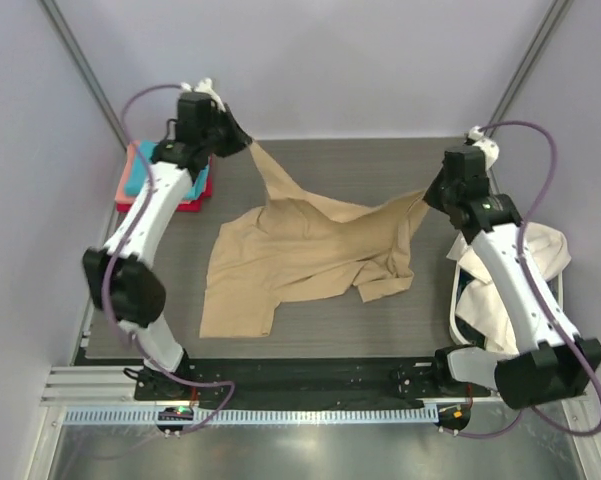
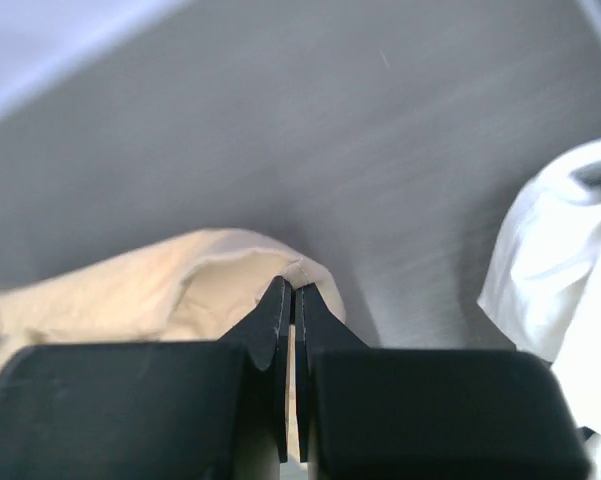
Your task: Fold and stack the t-shirts
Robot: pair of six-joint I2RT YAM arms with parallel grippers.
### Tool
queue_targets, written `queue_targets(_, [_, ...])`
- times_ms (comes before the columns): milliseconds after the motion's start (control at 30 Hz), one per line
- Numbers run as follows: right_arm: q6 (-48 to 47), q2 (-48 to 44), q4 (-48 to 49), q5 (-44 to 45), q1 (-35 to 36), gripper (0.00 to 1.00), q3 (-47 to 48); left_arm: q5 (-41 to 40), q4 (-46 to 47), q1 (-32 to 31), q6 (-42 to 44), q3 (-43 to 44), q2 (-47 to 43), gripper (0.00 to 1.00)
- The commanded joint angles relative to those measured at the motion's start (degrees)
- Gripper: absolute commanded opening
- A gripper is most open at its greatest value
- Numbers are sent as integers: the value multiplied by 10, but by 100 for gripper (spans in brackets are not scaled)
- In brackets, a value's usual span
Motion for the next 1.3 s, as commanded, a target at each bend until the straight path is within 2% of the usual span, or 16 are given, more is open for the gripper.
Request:
queue_targets(0, [-1,-103,-16,-1,0,1,85,-31,-82,0,50,28,-169,0])
queue_targets(167, [-14,-205,-34,-33,-1,1,153,-40,-185,0,80,77,-318,0])
queue_targets(333, [-22,-314,-40,-65,-1,1,219,-20,-210,0,103,111,-474,0])
queue_targets(433, [-23,-358,-41,-80,-1,1,240,-18,-221,0,113,151,-522,0])
queue_targets(533, [-25,-371,-41,-76,-1,1,263,-12,-224,0,123,199,-530,0])
queue_targets(733, [-65,-293,-75,4,-1,1,335,-33,-235,0,122,294,-448,0])
queue_targets(867, [-104,-158,-81,80,-1,1,361,-44,-206,0,122,317,-359,0])
queue_targets(967, [-120,-71,-78,114,-1,1,361,-57,-219,1,133,358,-249,0])
queue_targets(1000, [-119,-9,-65,114,-1,1,356,-59,-218,6,138,363,-188,0])
queue_targets(1067, [-114,52,-48,100,-3,1,337,-33,-221,31,131,375,-122,0])
queue_targets(1200, [-75,244,-32,122,-18,1,335,10,-234,93,123,411,59,0])
queue_targets(1233, [-65,274,-34,112,-24,13,340,18,-264,98,120,462,158,7])
queue_targets(1267, [-60,301,-41,87,-31,37,361,32,-286,107,115,498,202,26])
